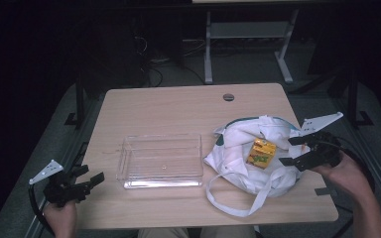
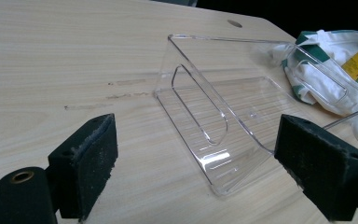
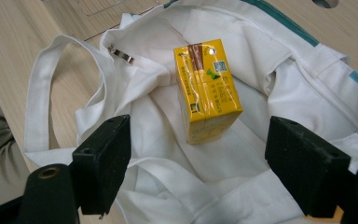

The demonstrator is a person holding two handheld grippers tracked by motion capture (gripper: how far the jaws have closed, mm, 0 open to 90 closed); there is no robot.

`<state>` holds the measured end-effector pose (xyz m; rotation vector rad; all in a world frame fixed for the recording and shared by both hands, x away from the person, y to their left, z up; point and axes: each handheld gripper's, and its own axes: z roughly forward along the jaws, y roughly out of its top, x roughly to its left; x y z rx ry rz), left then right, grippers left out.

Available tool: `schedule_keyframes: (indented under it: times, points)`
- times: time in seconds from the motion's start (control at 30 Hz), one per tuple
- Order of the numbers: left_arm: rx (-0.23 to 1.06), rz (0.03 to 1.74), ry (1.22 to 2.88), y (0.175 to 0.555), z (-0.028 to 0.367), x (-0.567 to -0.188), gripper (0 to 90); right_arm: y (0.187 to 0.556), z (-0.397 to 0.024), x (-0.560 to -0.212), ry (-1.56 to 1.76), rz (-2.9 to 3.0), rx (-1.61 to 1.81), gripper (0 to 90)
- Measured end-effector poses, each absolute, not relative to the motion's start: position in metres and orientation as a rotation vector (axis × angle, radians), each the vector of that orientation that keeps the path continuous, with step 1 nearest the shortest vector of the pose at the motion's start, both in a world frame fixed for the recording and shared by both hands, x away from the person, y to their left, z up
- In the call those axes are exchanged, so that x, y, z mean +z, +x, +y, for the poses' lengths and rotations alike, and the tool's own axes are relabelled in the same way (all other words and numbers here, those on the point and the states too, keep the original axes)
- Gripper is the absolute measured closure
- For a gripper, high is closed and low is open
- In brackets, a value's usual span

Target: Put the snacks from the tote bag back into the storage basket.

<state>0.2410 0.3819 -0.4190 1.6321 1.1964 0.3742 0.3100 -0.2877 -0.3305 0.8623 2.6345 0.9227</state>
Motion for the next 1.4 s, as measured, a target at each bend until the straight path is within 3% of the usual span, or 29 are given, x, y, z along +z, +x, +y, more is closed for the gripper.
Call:
schedule_keyframes:
  times: [1.4]
  points:
    - [0.375,1.193,1.628,0.241,0.382,-0.418,12.7,0.356,-0.242,-0.348,0.764,2.777,0.758,22.6]
